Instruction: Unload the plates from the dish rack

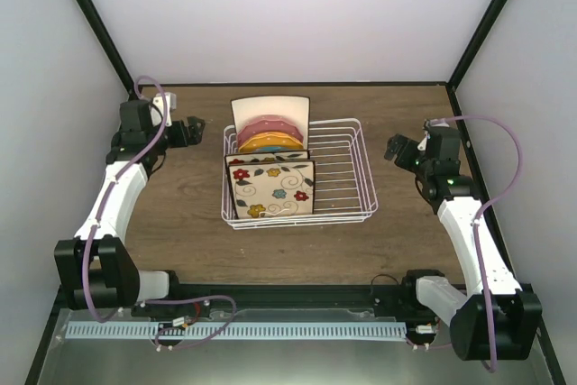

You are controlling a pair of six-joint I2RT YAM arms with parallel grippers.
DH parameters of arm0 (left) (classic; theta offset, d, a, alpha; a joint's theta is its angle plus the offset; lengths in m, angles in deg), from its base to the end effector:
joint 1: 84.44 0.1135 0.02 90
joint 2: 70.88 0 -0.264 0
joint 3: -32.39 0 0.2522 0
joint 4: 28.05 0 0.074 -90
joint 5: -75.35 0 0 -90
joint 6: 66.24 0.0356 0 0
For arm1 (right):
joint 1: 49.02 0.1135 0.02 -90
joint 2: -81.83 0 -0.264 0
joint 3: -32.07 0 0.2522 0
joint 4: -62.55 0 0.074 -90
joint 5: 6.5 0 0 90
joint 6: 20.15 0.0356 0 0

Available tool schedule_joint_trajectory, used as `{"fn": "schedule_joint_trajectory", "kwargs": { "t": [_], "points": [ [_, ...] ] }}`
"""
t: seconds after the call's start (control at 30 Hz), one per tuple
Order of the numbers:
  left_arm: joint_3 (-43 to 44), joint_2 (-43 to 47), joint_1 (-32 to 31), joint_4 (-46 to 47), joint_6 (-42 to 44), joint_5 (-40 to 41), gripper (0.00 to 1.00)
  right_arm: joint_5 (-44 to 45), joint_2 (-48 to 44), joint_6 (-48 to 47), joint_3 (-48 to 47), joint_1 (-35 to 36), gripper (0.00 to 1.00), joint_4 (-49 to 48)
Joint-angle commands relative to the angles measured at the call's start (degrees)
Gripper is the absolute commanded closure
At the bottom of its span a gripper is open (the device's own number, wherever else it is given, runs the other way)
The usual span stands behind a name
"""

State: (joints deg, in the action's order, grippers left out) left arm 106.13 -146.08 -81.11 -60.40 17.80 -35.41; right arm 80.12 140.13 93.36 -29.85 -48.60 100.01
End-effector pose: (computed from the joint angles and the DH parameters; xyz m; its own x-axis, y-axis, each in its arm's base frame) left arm 0.2941 0.0045 0.3026 -0.5774 -0.1309 -0.8059 0.1807 0.9421 -0.2824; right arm 0.2239 0.0037 0.2930 -0.5331 0.3943 -0.7486 0.1705 0.9167 0.3614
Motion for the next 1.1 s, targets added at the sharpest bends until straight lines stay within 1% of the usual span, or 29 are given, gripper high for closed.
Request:
{"fn": "schedule_joint_trajectory", "kwargs": {
  "t": [0.0,0.1,0.2,0.37,0.47,0.53,0.63,0.73,0.8,0.87,0.93,1.07],
  "points": [
    [1.95,-0.16,0.32,0.18,-0.19,-0.82,0.0,0.28,-1.04,-0.86,-1.38,-0.86,0.0,1.26],
    [2.1,0.07,0.34,0.0,0.07,-0.68,0.0,-1.87,-1.43,-6.33,-1.9,-0.91,0.0,1.38],
    [2.62,0.39,0.34,-0.37,0.51,-0.54,0.0,-3.44,-1.61,-9.47,-2.91,-0.95,0.0,1.67],
    [5.25,0.81,0.36,-1.36,2.15,-1.12,0.0,-11.9,-2.2,-13.61,-5.37,-0.96,0.0,0.23],
    [8.06,0.94,0.21,-2.61,4.03,-6.82,0.01,-17.29,-1.43,-15.42,-7.39,-0.95,0.0,-0.62],
    [10.57,1.03,-0.6,-5.12,6.21,-11.67,0.05,-19.36,-0.33,-15.77,-8.86,-0.95,0.0,-0.68],
    [13.89,1.88,-3.36,-11.59,12.29,-16.44,0.1,-20.99,1.02,-15.9,-9.73,-0.95,0.0,-1.25],
    [14.71,4.25,-7.03,-19.91,20.36,-19.11,0.12,-21.85,1.44,-16.11,-9.57,-0.95,0.0,-2.24],
    [14.51,6.1,-9.11,-24.61,26.94,-20.72,0.19,-22.31,1.67,-16.39,-9.5,-0.95,0.0,-2.75],
    [14.29,7.94,-10.8,-28.64,32.62,-21.39,0.3,-22.51,2.01,-16.58,-9.58,-0.95,0.0,-2.94],
    [14.64,8.85,-11.86,-32.63,38.24,-22.29,0.37,-22.77,2.4,-16.75,-9.57,-0.95,0.0,-3.01],
    [16.2,8.41,-14.15,-39.99,48.04,-22.84,0.41,-23.06,2.86,-16.57,-9.47,-0.96,0.0,-3.52]
  ]
}}
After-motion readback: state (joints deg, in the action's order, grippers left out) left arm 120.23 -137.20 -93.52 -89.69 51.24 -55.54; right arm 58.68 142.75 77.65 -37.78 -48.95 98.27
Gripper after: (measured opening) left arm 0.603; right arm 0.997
